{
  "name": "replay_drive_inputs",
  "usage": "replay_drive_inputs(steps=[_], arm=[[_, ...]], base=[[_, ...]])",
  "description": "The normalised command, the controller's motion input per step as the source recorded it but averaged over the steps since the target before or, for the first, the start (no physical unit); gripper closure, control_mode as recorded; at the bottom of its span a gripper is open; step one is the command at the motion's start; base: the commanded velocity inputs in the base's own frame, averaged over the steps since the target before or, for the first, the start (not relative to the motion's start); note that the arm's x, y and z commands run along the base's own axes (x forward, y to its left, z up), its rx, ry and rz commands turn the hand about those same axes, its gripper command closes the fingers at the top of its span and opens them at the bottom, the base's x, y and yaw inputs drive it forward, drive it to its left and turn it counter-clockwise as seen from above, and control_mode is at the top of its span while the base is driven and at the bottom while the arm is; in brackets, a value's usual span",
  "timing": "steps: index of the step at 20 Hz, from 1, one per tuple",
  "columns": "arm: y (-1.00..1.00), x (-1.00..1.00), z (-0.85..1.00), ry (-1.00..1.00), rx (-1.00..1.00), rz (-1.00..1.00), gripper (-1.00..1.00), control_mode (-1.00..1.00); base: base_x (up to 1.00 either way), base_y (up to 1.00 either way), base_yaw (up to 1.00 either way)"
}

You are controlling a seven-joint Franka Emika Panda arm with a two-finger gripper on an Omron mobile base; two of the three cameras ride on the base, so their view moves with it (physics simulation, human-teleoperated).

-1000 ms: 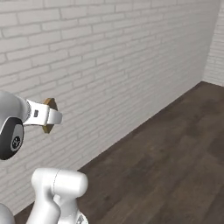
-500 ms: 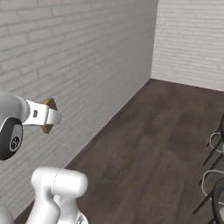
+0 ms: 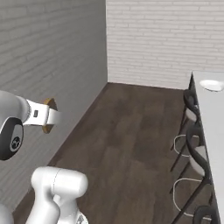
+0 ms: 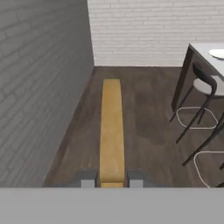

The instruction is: Start the toaster. Once the lever pops up, take the bread to the plate on the dining counter.

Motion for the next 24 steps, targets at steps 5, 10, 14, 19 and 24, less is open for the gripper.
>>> replay_drive_inputs(steps=[5, 10, 14, 19, 24], arm=[[0.00, 0.00, 0.00, 0.00, 0.00, 0.00, 1.00, 1.00], [0.00, 0.00, 0.00, 0.00, 0.00, 0.00, 1.00, 1.00], [0.00, 0.00, 0.00, 0.00, 0.00, 0.00, 1.00, 1.00], [0.00, 0.00, 0.00, 0.00, 0.00, 0.00, 1.00, 1.00], [0.00, 0.00, 0.00, 0.00, 0.00, 0.00, 1.00, 1.00]], base=[[1.00, 0.00, -0.47], [1.00, 0.00, -0.46], [1.00, 0.00, -0.46], [1.00, 0.00, -0.49], [0.98, 0.00, -0.50]])
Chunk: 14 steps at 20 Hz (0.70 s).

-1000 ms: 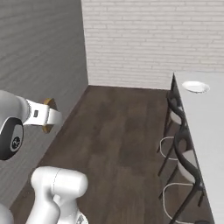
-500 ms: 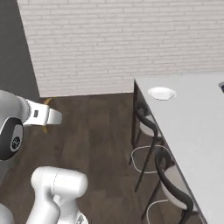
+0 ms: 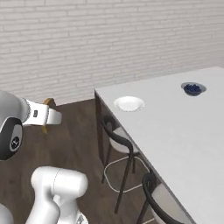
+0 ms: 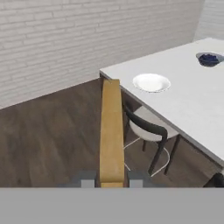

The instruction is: Start the toaster. Once the lever pops up, take the bread to the plate on the dining counter.

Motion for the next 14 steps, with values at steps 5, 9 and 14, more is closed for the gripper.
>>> replay_drive_inputs(steps=[5, 9, 14], arm=[[0.00, 0.00, 0.00, 0.00, 0.00, 0.00, 1.00, 1.00], [0.00, 0.00, 0.00, 0.00, 0.00, 0.00, 1.00, 1.00], [0.00, 0.00, 0.00, 0.00, 0.00, 0.00, 1.00, 1.00]], base=[[0.92, 0.00, -0.54], [0.84, 0.04, -0.55], [0.62, 0.35, -0.57]])
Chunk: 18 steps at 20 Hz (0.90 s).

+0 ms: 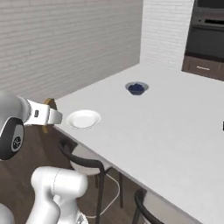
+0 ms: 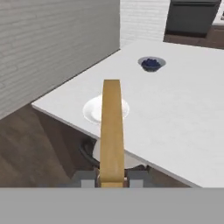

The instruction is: Start the toaster. Once the lever pops up, take the bread to the plate on the dining counter.

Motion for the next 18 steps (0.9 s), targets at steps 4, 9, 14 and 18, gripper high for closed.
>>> replay_drive_inputs(steps=[4, 9, 14, 18], arm=[[0.00, 0.00, 0.00, 0.00, 0.00, 0.00, 1.00, 1.00], [0.00, 0.00, 0.00, 0.00, 0.00, 0.00, 1.00, 1.00], [0.00, 0.00, 0.00, 0.00, 0.00, 0.00, 1.00, 1.00], [0.00, 0.00, 0.00, 0.00, 0.00, 0.00, 1.00, 1.00]], base=[[0.45, 0.59, -0.57], [0.44, 0.64, -0.58], [0.59, 0.55, -0.57], [0.55, 0.52, -0.54]])
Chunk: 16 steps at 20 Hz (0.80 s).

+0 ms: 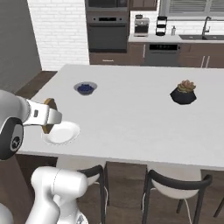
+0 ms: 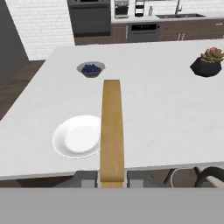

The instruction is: Start the toaster. Once the lever pops up, take the bread to the plate on the dining counter.

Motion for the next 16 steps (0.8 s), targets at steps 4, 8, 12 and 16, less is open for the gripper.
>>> replay_drive_inputs(steps=[4, 8, 12, 16], arm=[[0.00, 0.00, 0.00, 0.00, 0.00, 0.00, 1.00, 1.00], [0.07, 0.12, -0.01, -0.02, 0.00, -0.03, 1.00, -1.00], [0.00, 0.25, 0.00, -0.01, 0.00, -0.01, 1.00, -1.00], [0.23, 0.03, -0.39, 0.00, -0.03, 0.00, 1.00, -1.00]], base=[[0.53, 0.60, -0.50], [0.41, 0.47, -0.26], [0.00, 0.00, 0.00], [0.00, 0.00, 0.00]])
